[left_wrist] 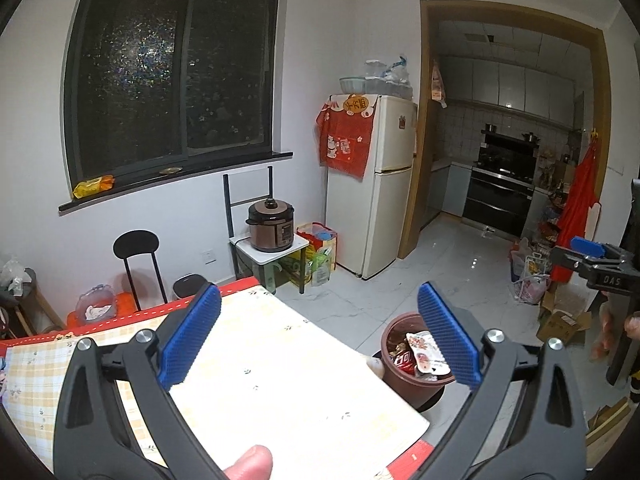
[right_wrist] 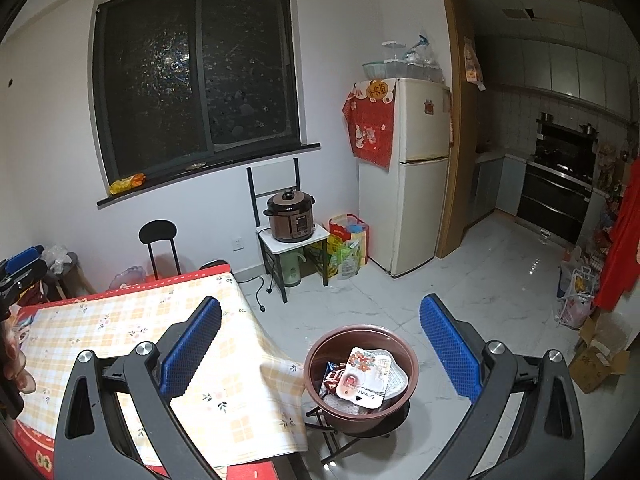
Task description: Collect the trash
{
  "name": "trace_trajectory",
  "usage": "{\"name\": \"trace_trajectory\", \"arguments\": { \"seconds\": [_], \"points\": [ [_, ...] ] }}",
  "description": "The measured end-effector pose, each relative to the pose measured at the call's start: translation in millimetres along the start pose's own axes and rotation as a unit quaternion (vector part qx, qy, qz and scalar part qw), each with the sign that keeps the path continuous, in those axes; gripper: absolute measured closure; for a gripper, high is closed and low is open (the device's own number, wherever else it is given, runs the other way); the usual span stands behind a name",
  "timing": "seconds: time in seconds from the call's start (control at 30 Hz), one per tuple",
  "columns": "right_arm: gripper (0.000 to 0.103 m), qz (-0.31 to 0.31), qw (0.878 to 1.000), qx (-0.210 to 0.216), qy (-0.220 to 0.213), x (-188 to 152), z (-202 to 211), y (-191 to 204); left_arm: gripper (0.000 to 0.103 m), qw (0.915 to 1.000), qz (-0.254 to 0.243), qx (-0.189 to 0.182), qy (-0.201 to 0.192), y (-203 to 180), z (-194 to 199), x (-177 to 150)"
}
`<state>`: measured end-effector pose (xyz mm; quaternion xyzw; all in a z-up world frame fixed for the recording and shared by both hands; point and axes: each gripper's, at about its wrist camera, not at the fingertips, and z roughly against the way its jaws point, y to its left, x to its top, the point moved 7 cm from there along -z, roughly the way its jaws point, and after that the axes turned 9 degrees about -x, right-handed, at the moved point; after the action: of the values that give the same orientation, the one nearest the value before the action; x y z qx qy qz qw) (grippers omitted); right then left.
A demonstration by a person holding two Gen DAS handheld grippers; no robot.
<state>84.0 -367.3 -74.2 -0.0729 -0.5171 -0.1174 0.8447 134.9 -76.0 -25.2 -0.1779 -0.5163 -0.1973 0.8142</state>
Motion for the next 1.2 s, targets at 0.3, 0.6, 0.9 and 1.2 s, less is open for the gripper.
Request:
{"name": "trace_trajectory", "arguments": {
  "seconds": [0.3, 0.6, 0.9, 1.2],
  "points": [
    [0.005, 0.009, 1.000, -0.020, 0.000, -2, 10, 12, 0.006, 0.9999, 0.010, 0.004, 0.002, 10, 8, -10],
    [0.005, 0.010, 0.999, -0.032, 0.004, -6, 12, 14, 0.006, 0.9999, 0.003, 0.012, 0.006, 12, 6, -12],
    [0.005, 0.010, 0.999, -0.045, 0.008, -7, 12, 11, 0.006, 0.9999, -0.007, 0.008, 0.005, 5, 1, -7],
    [0.005, 0.015, 0.998, -0.058, 0.012, -9, 9, 3, 0.006, 0.9999, -0.013, 0.001, 0.004, -4, -5, -3]
  ]
}}
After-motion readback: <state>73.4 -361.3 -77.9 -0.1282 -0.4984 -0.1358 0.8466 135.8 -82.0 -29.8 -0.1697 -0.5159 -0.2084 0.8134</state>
